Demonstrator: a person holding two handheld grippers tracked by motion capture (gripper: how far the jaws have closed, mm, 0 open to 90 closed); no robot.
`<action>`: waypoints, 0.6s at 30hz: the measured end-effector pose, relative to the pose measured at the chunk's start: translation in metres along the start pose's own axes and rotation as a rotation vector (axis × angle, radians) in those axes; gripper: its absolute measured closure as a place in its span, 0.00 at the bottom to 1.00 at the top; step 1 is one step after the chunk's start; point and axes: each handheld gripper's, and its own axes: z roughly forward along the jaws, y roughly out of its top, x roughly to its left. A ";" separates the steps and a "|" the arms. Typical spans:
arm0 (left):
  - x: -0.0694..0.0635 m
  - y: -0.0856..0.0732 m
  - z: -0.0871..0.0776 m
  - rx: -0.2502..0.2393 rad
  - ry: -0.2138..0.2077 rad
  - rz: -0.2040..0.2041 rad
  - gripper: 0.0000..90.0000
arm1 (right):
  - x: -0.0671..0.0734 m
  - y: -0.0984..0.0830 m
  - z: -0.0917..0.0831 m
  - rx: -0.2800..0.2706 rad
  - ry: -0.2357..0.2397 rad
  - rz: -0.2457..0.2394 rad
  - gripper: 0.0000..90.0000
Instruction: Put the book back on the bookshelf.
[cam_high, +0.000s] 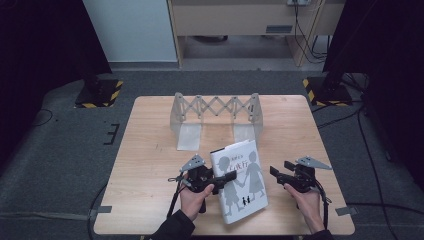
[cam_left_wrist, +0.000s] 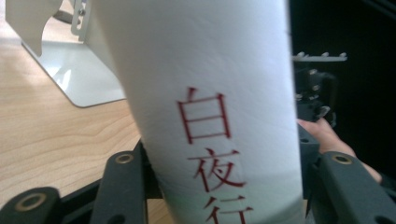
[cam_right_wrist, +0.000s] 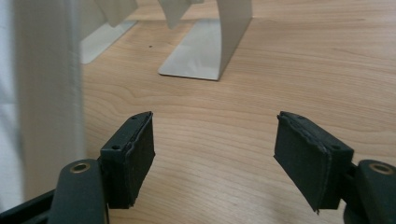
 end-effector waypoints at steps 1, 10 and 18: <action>-0.001 0.002 -0.001 -0.003 -0.006 -0.006 0.53 | -0.001 0.000 0.000 0.004 -0.007 -0.001 0.32; -0.008 0.007 -0.004 0.003 -0.017 0.040 0.56 | -0.005 -0.001 0.001 0.018 -0.024 -0.009 0.32; -0.014 0.011 -0.004 0.010 -0.011 0.058 0.57 | -0.006 -0.001 0.001 0.014 -0.027 -0.003 0.32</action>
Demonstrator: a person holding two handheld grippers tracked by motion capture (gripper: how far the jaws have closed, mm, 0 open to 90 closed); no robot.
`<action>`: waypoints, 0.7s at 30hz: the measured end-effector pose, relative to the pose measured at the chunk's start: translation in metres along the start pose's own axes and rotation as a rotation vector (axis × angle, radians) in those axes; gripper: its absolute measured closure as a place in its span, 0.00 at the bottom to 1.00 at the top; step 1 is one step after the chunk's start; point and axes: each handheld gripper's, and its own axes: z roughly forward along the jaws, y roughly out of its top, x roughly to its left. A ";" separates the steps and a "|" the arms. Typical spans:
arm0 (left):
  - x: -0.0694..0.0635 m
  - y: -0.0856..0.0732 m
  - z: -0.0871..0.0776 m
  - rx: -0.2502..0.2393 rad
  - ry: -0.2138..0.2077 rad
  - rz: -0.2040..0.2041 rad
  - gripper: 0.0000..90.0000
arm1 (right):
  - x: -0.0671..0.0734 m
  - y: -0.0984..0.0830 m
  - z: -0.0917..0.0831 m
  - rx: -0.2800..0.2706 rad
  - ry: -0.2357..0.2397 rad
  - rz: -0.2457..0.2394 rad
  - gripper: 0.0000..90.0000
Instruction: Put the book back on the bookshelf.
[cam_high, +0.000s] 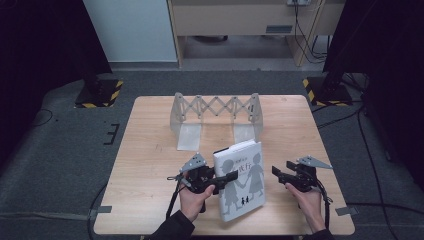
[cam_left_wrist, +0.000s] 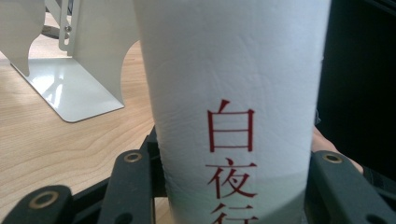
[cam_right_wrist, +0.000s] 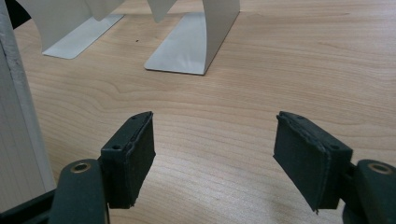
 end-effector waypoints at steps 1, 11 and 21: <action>0.000 0.000 0.000 -0.003 0.002 -0.004 0.57 | 0.000 0.000 0.000 0.001 0.000 -0.001 0.32; -0.002 0.014 -0.014 -0.028 0.039 0.030 0.58 | -0.001 0.000 0.000 0.001 -0.006 -0.002 0.33; 0.003 0.024 -0.029 -0.031 0.071 0.040 0.58 | -0.002 -0.001 0.002 0.043 -0.074 -0.052 0.29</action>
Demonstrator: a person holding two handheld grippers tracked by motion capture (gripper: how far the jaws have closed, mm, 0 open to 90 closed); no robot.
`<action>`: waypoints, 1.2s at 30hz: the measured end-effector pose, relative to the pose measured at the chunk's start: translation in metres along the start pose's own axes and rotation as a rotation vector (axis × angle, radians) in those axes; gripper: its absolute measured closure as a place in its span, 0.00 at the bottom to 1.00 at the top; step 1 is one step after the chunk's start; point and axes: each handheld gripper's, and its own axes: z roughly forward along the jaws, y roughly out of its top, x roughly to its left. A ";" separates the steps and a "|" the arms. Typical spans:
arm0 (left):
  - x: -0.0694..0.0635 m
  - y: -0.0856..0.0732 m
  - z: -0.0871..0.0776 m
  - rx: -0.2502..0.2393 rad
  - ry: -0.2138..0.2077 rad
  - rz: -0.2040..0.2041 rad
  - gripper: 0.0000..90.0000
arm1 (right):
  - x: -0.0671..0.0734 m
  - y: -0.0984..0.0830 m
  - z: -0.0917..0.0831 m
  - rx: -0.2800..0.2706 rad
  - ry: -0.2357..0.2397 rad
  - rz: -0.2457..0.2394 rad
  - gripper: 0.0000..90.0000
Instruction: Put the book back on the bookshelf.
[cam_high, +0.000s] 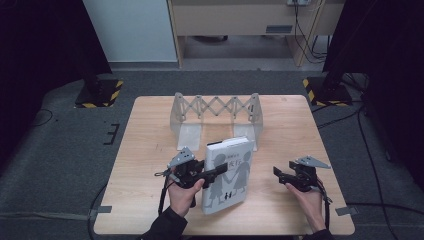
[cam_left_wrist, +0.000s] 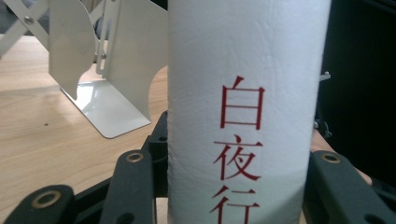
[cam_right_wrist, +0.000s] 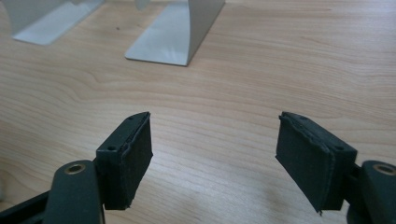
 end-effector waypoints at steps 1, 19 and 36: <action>0.000 0.001 -0.001 0.001 0.003 0.003 0.58 | 0.001 0.000 0.001 0.006 -0.009 -0.002 0.28; 0.006 0.019 -0.020 -0.010 0.048 0.039 0.58 | -0.001 -0.007 0.012 0.107 -0.092 -0.063 0.16; 0.031 0.051 -0.051 -0.066 0.163 0.056 0.58 | -0.003 -0.014 0.020 0.150 -0.116 -0.093 0.10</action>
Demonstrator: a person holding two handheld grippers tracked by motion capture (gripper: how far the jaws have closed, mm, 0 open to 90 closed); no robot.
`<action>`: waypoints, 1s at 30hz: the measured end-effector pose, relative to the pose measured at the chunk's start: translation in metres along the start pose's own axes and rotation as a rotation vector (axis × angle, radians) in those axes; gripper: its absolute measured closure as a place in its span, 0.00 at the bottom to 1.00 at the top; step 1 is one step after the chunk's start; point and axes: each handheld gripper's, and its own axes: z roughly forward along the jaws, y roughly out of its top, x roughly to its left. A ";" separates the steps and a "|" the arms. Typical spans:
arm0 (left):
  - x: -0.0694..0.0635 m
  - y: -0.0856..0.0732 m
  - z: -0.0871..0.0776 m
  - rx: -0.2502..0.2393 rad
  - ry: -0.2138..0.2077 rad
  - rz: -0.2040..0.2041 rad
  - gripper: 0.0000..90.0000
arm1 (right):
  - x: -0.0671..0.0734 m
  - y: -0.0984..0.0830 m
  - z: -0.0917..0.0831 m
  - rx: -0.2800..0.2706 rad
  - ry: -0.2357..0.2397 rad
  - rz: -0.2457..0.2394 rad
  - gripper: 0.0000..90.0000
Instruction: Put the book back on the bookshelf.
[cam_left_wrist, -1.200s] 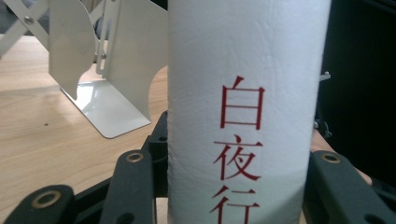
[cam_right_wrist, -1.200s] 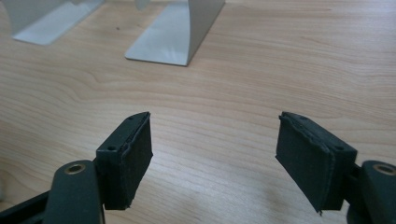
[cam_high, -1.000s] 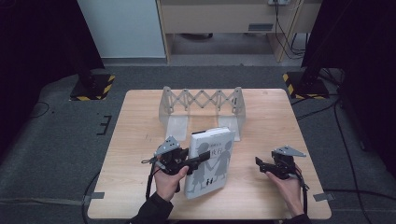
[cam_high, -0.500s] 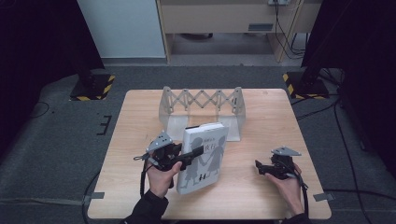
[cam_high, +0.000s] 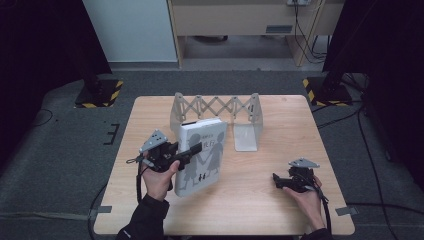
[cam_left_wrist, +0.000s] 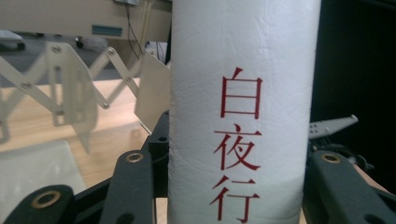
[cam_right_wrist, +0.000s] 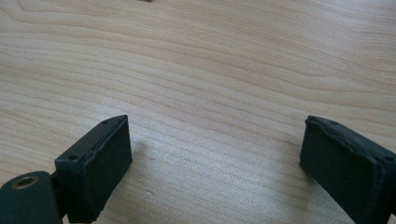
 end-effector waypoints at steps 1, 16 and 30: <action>0.003 0.002 -0.002 -0.008 0.006 -0.003 0.58 | 0.000 0.000 0.000 0.001 -0.001 0.000 0.10; 0.031 0.024 -0.016 -0.056 0.128 -0.008 0.58 | 0.000 0.000 0.000 0.003 -0.001 0.001 0.10; 0.055 0.030 -0.006 -0.050 0.235 -0.004 0.58 | 0.000 0.000 0.000 0.003 -0.001 0.001 0.10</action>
